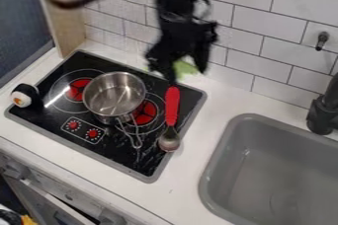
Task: Put the green vegetable next to the red spoon.
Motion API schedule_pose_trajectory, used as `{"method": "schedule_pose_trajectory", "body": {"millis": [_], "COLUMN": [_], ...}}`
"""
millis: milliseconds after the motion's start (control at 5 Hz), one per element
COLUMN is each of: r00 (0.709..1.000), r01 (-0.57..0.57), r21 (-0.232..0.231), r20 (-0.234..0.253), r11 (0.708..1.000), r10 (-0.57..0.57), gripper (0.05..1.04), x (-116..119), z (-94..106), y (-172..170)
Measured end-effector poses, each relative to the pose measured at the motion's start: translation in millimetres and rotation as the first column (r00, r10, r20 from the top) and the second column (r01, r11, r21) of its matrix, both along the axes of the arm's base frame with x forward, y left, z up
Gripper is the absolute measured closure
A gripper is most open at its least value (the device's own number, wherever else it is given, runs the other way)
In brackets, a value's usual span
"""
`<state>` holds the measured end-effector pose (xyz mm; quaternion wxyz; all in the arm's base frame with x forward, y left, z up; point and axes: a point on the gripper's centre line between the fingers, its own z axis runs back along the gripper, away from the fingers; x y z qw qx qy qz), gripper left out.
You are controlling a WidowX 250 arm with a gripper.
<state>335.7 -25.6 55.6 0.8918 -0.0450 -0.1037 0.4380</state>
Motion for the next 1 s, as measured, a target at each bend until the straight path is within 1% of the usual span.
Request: {"method": "schedule_pose_trajectory", "body": {"millis": [200,400,600,1000], "r00": [0.997,0.992,0.988,0.984], "r01": [0.070,0.114,0.131,0.139], "r21": [-0.029,-0.028,-0.025,-0.016], "r20": [-0.038,-0.051,-0.083,-0.108], "r11": [0.997,0.993,0.991,0.990], "r10": [-0.071,-0.115,-0.133,-0.140], "gripper": [0.353,0.354,0.354,0.354], "x": [10,17,17,18], "z": [-22.2,-42.7,-63.8,-77.4], "y": [-14,-21,-25,-23]}}
